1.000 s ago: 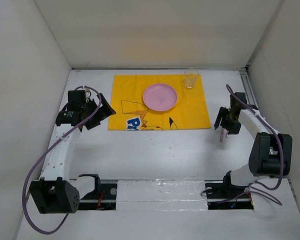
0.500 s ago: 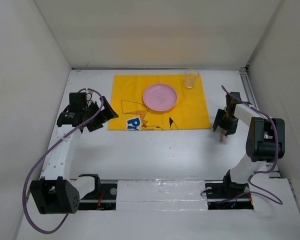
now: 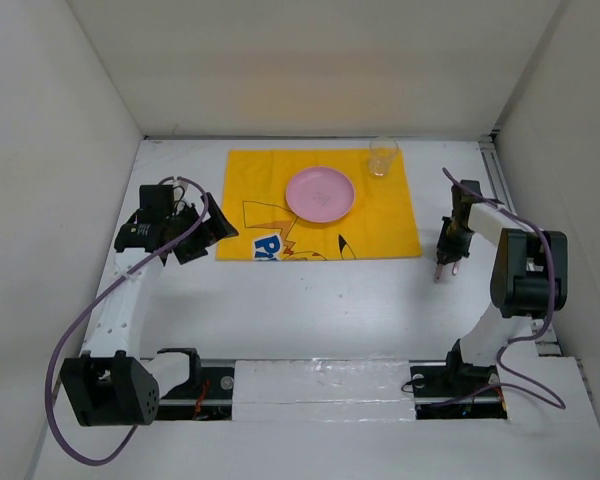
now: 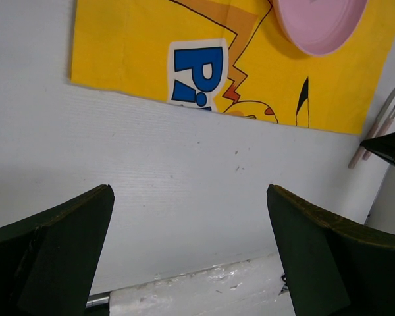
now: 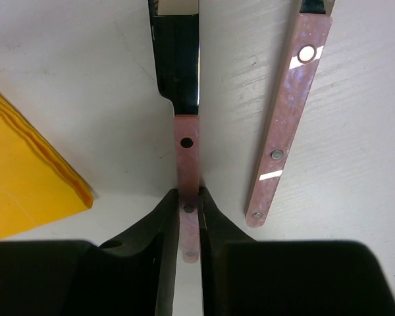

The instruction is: Set the dinner table for one person

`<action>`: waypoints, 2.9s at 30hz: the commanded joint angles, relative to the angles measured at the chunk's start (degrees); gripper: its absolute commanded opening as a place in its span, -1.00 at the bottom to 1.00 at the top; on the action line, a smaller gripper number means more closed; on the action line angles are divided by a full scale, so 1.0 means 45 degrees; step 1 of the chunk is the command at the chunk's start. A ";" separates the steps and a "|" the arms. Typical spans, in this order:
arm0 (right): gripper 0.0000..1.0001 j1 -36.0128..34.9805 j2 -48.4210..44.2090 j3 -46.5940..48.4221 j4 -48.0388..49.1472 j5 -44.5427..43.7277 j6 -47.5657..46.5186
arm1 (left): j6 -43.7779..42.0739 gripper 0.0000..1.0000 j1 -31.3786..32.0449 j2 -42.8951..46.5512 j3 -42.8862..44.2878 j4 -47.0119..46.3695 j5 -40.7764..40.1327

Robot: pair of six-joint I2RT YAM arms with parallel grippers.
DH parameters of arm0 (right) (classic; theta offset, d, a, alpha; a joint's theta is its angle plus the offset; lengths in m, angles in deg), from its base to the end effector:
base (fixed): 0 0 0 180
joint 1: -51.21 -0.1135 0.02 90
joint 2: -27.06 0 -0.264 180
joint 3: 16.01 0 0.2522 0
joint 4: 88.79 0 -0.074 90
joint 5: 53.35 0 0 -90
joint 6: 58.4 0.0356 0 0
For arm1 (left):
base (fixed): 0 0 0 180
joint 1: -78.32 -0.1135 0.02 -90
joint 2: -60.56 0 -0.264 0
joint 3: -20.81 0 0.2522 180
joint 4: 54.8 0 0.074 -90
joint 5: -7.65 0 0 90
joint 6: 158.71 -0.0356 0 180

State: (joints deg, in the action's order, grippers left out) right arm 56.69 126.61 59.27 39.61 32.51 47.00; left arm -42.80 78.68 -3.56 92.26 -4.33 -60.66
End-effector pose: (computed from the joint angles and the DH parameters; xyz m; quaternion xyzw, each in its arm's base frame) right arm 0.3187 -0.0332 0.1640 0.1841 0.9745 -0.0251 0.1256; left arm 0.2330 -0.0146 0.3100 -0.1263 0.8954 -0.2569 0.3411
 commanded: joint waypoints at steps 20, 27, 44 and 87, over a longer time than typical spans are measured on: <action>-1.00 -0.2622 0.0864 0.5917 -0.2819 0.0043 -0.1234 | 0.0160 1.00 0.0018 -0.0654 -0.0906 -0.1224 0.1195; -1.00 -0.3502 0.2174 0.6523 -0.2138 -0.0115 -0.1234 | -0.0074 1.00 0.0018 -0.1162 -0.1180 -0.1458 0.1195; -1.00 -0.4127 0.4734 0.7795 -0.2293 -0.0271 -0.0707 | -0.0309 1.00 0.0018 -0.1045 -0.1687 -0.1575 0.1332; 0.46 0.2318 0.1158 0.1447 -0.0027 -0.0347 0.0465 | -0.1012 1.00 0.0018 -0.0029 -0.0749 -0.0208 0.0375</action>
State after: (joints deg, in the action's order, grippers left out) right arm 67.29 129.58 64.47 37.92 30.74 49.34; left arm -46.21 78.68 -5.22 87.56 -6.45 -59.33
